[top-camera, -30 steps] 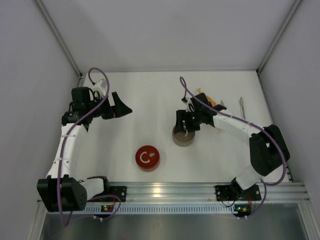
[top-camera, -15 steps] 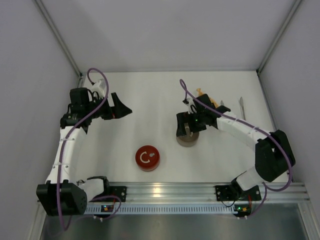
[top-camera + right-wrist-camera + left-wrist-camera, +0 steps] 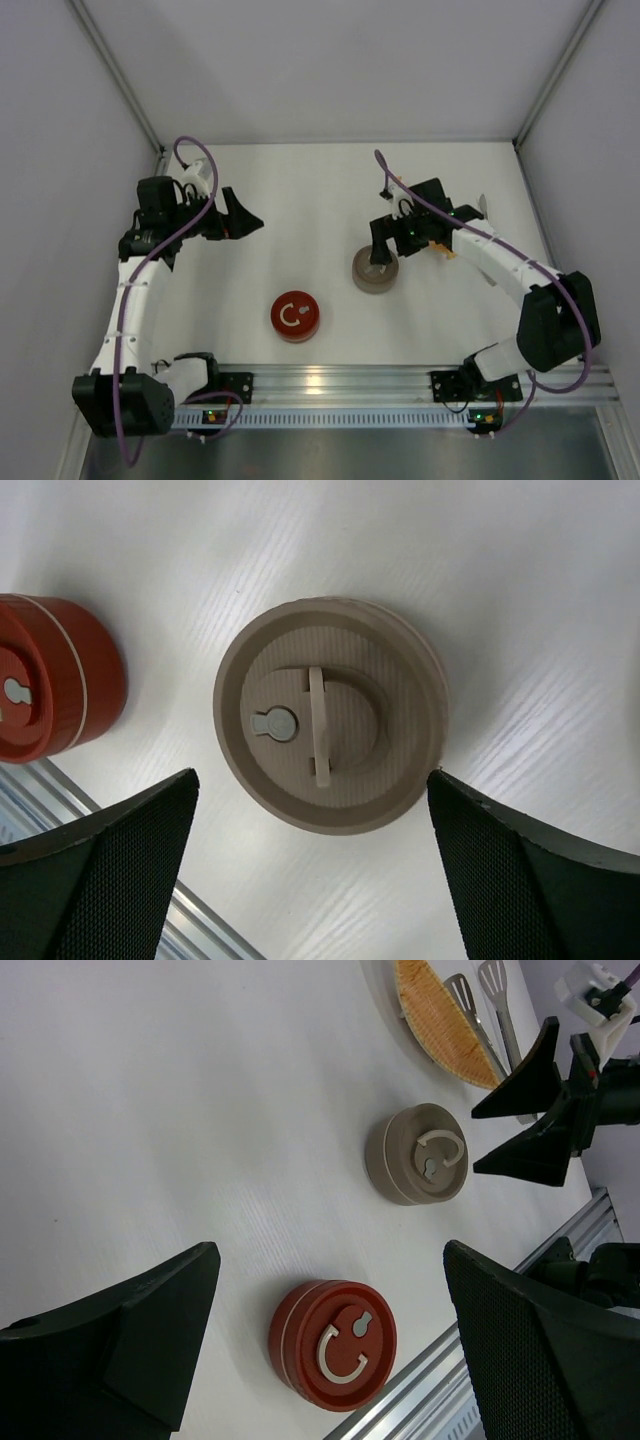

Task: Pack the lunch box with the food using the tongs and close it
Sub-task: Move the packing box to the center of the board.

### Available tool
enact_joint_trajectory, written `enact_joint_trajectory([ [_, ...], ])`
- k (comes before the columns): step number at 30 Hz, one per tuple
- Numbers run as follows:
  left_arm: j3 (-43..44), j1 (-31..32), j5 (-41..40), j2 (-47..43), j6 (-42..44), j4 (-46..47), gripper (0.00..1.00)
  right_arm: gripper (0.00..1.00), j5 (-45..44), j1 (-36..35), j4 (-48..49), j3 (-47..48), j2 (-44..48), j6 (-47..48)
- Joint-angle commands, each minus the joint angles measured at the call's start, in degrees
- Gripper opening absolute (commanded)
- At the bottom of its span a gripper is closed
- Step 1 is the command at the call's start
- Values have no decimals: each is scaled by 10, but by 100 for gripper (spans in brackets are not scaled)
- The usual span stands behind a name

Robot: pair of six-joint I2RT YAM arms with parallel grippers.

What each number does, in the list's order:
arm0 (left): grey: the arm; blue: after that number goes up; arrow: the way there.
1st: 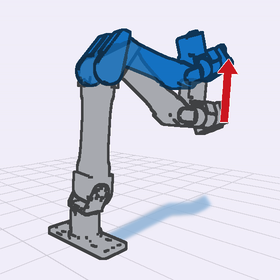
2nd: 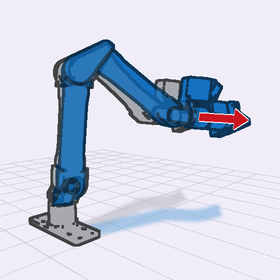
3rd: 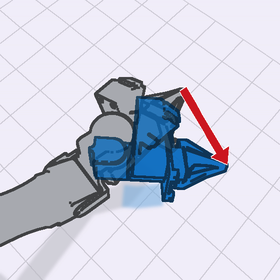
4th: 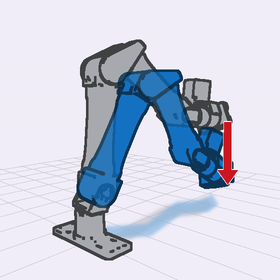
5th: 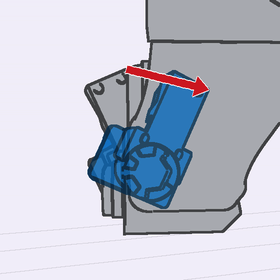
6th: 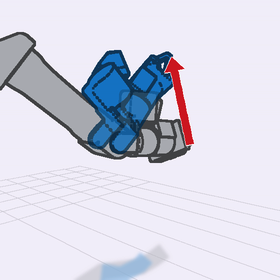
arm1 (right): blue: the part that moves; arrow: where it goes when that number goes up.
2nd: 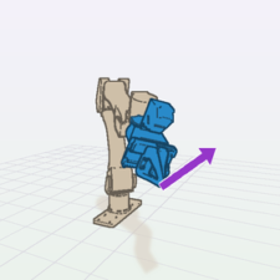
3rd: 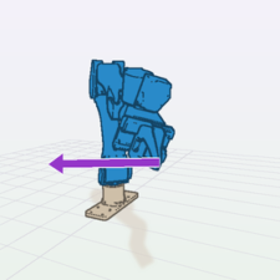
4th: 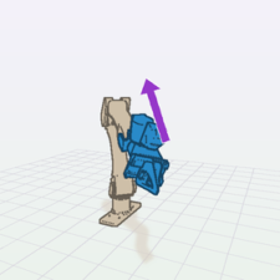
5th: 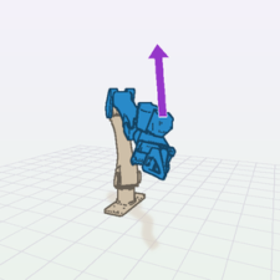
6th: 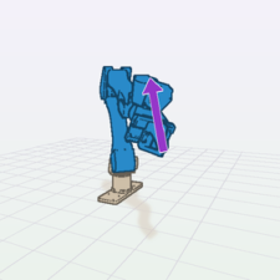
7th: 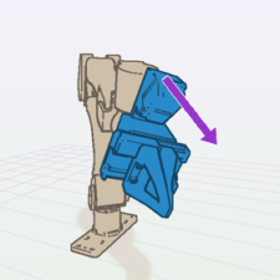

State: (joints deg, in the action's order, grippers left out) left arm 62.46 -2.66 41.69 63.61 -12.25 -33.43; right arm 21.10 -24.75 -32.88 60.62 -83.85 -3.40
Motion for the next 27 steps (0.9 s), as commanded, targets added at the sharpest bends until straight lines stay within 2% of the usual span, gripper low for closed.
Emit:
enact_joint_trajectory([
  [1, 2, -2, 8, -19, 16, 13, 98, 93, 44, 12, -25, 51, 50, 90],
  [4, 1, -2, 8, -17, 18, 12, 98, 81, 66, 7, -52, 68, 48, 109],
  [6, -1, -2, 7, -15, 18, 11, 98, 63, 77, 2, -58, 70, 41, 110],
  [7, -1, -2, 8, -16, 17, 10, 98, 44, 98, 2, -59, 68, 40, 110],
  [9, -1, -2, 8, -17, 17, 8, 98, 26, 124, -1, -64, 64, 25, 112],
  [11, -1, -2, 7, -18, 17, 7, 98, 15, 163, -2, -70, 63, 8, 113],
  [14, 0, -2, 7, -17, 16, 7, 98, 10, 207, -2, -84, 64, -33, 117],
  [18, 2, -2, 7, -16, 16, 6, 98, 11, 226, 2, -76, 64, -75, 118],
  [22, 3, -3, 9, -5, 18, 4, 98, 21, 256, 37, -68, 65, -111, 118],
  [27, -1, -2, 15, 6, 15, 9, 98, 25, 304, 109, -71, 71, -162, 124],
])
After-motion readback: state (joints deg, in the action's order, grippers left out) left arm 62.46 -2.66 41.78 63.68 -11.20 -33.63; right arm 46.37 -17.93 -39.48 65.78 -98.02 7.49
